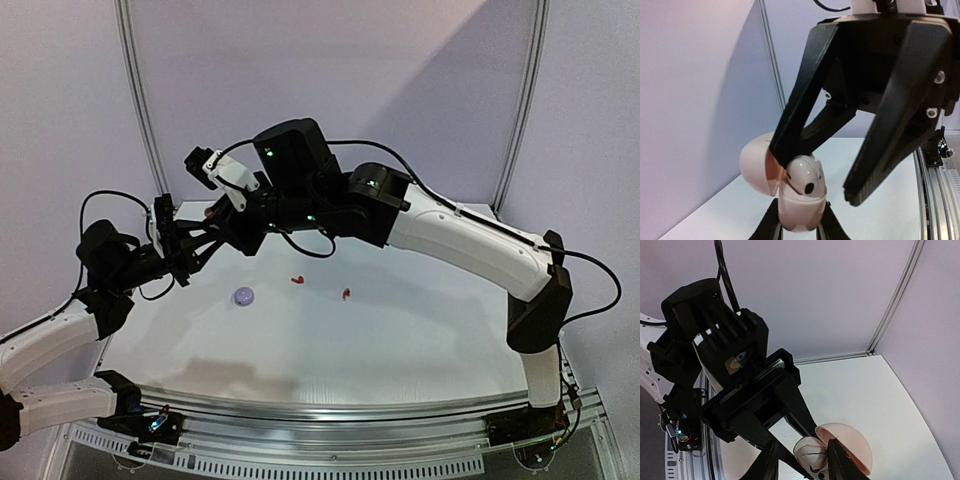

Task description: Insert the wireless bluetooth earbuds into the charging case

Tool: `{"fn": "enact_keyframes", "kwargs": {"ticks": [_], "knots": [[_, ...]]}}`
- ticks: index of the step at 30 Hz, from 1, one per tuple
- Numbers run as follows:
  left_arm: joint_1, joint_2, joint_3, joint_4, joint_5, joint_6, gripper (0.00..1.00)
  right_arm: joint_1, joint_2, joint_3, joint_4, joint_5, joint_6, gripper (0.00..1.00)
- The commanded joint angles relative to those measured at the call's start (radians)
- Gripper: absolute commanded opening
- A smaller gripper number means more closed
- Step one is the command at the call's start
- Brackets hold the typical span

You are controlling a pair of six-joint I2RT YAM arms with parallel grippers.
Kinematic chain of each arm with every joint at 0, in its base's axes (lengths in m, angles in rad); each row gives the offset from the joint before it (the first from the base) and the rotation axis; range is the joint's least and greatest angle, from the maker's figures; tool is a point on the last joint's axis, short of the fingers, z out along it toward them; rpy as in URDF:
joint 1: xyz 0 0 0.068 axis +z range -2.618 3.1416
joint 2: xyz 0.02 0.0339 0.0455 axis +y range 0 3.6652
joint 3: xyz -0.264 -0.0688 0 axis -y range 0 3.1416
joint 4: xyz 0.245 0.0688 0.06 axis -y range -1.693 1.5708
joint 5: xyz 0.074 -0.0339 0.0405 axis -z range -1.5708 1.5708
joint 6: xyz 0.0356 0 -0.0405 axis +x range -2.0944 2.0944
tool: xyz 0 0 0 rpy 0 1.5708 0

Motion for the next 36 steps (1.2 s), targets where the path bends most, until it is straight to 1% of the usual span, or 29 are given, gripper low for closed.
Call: {"fn": "enact_keyframes", "kwargs": {"ticks": [1, 4, 7, 10, 12, 14, 17, 20, 22, 25, 28, 33, 36], "knots": [[-0.012, -0.006, 0.018, 0.016, -0.004, -0.054, 0.00, -0.001, 0.027, 0.038, -0.007, 0.030, 0.015, 0.35], [-0.010, -0.003, -0.002, -0.017, -0.036, -0.109, 0.00, 0.000, 0.012, 0.056, 0.035, 0.009, 0.044, 0.38], [-0.008, -0.004, -0.021, -0.058, -0.053, -0.130, 0.00, -0.002, -0.024, 0.054, 0.108, -0.013, 0.074, 0.40], [-0.007, -0.012, -0.032, -0.081, -0.063, -0.118, 0.00, -0.008, -0.064, 0.048, 0.159, -0.017, 0.108, 0.40], [-0.008, -0.014, -0.031, -0.082, -0.055, -0.076, 0.00, -0.024, -0.081, 0.036, 0.173, -0.017, 0.158, 0.40], [-0.007, -0.019, -0.029, -0.081, -0.010, 0.024, 0.00, -0.047, -0.089, 0.017, 0.156, 0.001, 0.224, 0.40], [-0.010, -0.036, -0.023, -0.136, 0.073, 0.350, 0.00, -0.080, -0.077, 0.012, 0.078, 0.071, 0.327, 0.40], [-0.014, -0.048, -0.017, -0.228, 0.071, 0.655, 0.00, -0.089, -0.044, 0.013, -0.001, 0.090, 0.377, 0.41], [-0.016, -0.046, -0.015, -0.278, 0.055, 0.807, 0.00, -0.089, -0.017, 0.012, -0.019, 0.022, 0.393, 0.41], [-0.020, -0.044, -0.022, -0.289, 0.012, 0.965, 0.00, -0.088, 0.028, 0.014, -0.024, -0.089, 0.414, 0.41], [-0.021, -0.037, -0.027, -0.248, -0.060, 1.025, 0.00, -0.087, 0.063, 0.014, -0.057, -0.133, 0.420, 0.41], [-0.020, -0.033, -0.026, -0.233, -0.126, 1.021, 0.00, -0.082, 0.080, -0.020, -0.093, -0.242, 0.394, 0.40], [-0.020, -0.032, -0.028, -0.229, -0.156, 0.994, 0.00, -0.069, 0.057, -0.058, -0.122, -0.252, 0.361, 0.39]]}}
